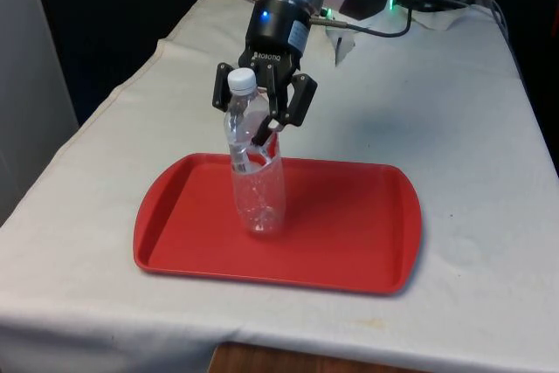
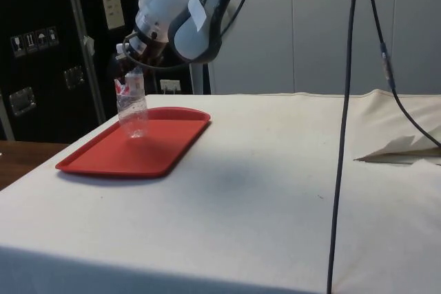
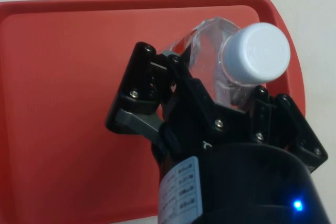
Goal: Place the bottle upright on the tray.
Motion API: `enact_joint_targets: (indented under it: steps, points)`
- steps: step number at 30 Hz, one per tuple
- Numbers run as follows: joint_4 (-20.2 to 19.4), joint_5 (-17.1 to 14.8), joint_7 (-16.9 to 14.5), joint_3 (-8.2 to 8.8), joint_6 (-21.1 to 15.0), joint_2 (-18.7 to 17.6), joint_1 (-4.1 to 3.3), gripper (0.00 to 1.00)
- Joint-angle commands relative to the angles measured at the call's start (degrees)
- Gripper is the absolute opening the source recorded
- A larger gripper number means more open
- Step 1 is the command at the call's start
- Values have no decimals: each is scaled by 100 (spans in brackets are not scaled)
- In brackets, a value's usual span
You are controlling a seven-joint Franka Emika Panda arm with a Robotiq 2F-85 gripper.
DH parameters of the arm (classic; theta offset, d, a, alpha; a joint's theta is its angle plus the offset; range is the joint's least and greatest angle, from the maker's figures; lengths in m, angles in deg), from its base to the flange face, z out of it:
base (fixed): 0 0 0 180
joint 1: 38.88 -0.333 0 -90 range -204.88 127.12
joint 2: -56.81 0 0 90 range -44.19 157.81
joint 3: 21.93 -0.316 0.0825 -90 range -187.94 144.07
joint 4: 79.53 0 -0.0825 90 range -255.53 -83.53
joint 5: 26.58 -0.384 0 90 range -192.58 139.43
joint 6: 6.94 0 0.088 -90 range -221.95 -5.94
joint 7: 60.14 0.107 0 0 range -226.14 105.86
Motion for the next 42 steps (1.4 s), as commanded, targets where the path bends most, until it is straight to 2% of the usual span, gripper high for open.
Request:
enact_joint_targets:
  steps: [1,34,42]
  points:
    - [52,-11,11,-23,6,-46,17,33]
    - [120,0,-11,0,23,-155,0,33]
    - [143,-23,17,17,-183,-223,-17,33]
